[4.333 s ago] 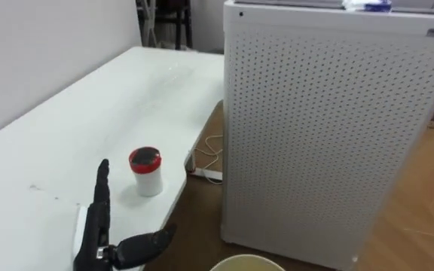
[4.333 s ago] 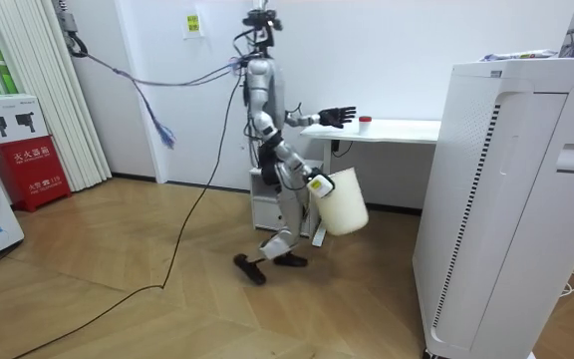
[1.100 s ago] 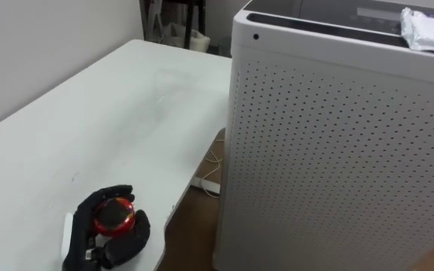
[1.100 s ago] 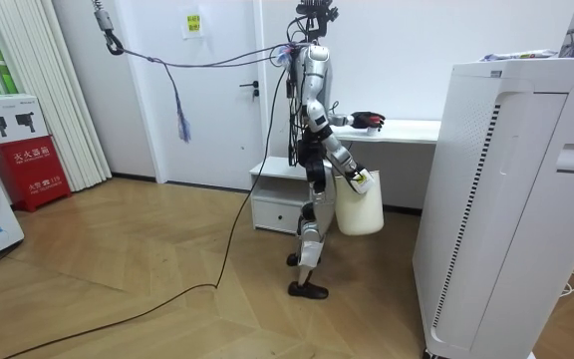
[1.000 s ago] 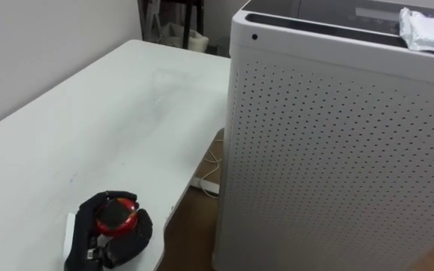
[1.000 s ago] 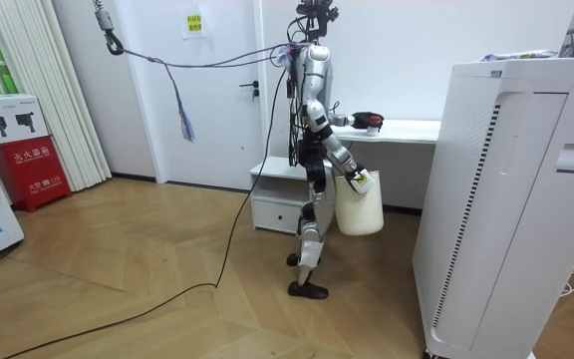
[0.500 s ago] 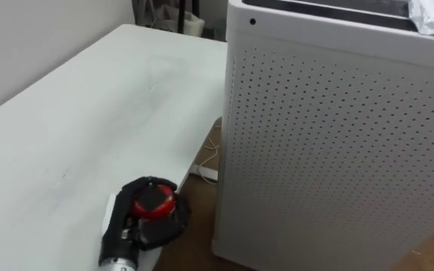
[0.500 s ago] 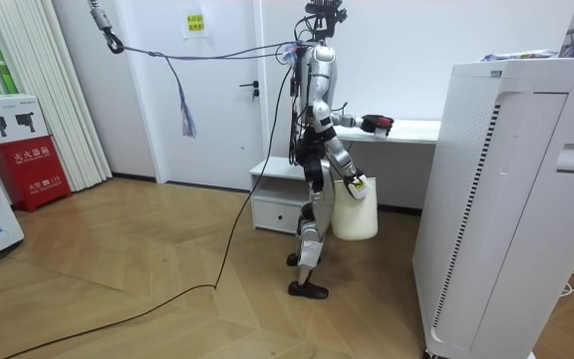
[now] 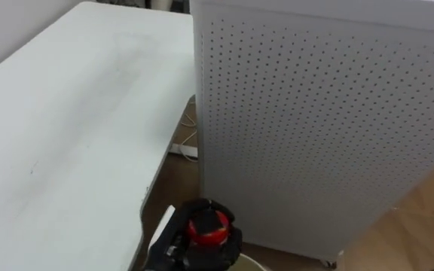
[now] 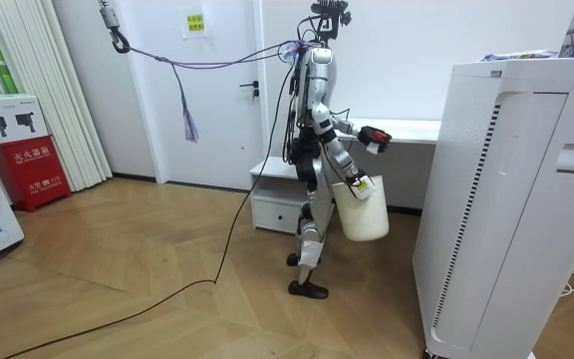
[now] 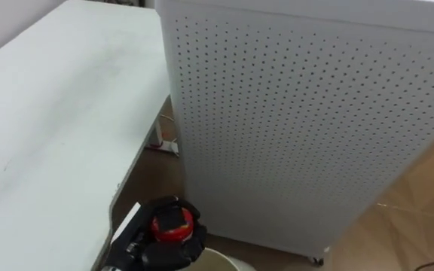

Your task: Pick garbage

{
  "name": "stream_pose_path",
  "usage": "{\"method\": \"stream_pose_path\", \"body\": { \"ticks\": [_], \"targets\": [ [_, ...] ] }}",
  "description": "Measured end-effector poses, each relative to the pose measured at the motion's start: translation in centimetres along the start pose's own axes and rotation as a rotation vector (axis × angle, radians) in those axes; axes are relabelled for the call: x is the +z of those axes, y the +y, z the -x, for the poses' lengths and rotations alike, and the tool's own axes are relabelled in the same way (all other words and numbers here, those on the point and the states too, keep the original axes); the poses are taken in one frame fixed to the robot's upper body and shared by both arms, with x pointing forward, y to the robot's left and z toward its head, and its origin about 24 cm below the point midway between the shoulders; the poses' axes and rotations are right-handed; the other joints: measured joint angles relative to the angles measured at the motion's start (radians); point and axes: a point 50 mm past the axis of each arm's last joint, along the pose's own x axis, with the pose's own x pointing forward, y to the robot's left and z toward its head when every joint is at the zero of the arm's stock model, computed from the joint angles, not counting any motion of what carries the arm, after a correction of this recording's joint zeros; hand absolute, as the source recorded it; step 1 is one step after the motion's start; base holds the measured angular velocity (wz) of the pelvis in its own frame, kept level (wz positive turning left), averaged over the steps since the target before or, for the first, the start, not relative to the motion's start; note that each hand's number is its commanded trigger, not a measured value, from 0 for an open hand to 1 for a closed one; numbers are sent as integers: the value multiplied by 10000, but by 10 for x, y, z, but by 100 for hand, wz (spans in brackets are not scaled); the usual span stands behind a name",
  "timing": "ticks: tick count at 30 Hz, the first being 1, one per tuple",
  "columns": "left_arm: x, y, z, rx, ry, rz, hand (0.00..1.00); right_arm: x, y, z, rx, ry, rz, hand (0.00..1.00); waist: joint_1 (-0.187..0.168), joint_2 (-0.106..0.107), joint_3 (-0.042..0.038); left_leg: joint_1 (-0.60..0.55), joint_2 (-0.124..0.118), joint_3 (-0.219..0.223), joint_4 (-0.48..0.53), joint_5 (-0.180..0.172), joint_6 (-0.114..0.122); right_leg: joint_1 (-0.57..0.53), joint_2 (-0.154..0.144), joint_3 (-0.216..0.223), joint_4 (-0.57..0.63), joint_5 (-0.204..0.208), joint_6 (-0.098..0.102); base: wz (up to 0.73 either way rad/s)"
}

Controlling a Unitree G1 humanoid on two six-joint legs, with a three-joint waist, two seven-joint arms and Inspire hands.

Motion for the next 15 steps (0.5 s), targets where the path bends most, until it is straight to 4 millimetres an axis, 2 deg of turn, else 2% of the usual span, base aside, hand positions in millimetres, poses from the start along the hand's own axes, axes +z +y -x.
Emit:
{"method": "stream_pose_path", "body": {
  "ticks": [2, 4, 12, 14, 15],
  "targets": [
    [-6, -3, -4, -153, 318, -16, 100, 11, -3, -4, -271, -208, 117, 100, 16, 58, 113, -433, -1, 31, 299, -4, 51, -423, -19, 79, 283, 0, -13, -2],
    [-11, -3, -7, -187, 567, -81, 100, 19, -4, -7, -426, -395, 218, 100, 27, 121, 152, -817, 40, 78, 477, -23, 83, -786, -16, 100, 437, 29, -59, -7],
    [-15, -14, -22, -562, 928, -165, 100, 44, -8, -16, -848, -877, 426, 100, 296, 131, 197, -2193, 184, 373, 1162, 1, 128, -2363, 20, 372, 1189, 144, -182, -12],
    [-11, -18, -26, -774, 780, -287, 100, 55, -7, -19, -875, -1167, 461, 100, 297, 103, 269, -2574, 218, 447, 1322, 1, 128, -2774, 27, 411, 1341, 152, -212, -7],
    [-10, -18, -27, -810, 760, -309, 100, 58, -7, -20, -870, -1236, 475, 100, 300, 103, 274, -2662, 227, 464, 1348, 1, 128, -2860, 30, 414, 1339, 157, -220, -8]
  ]
}}
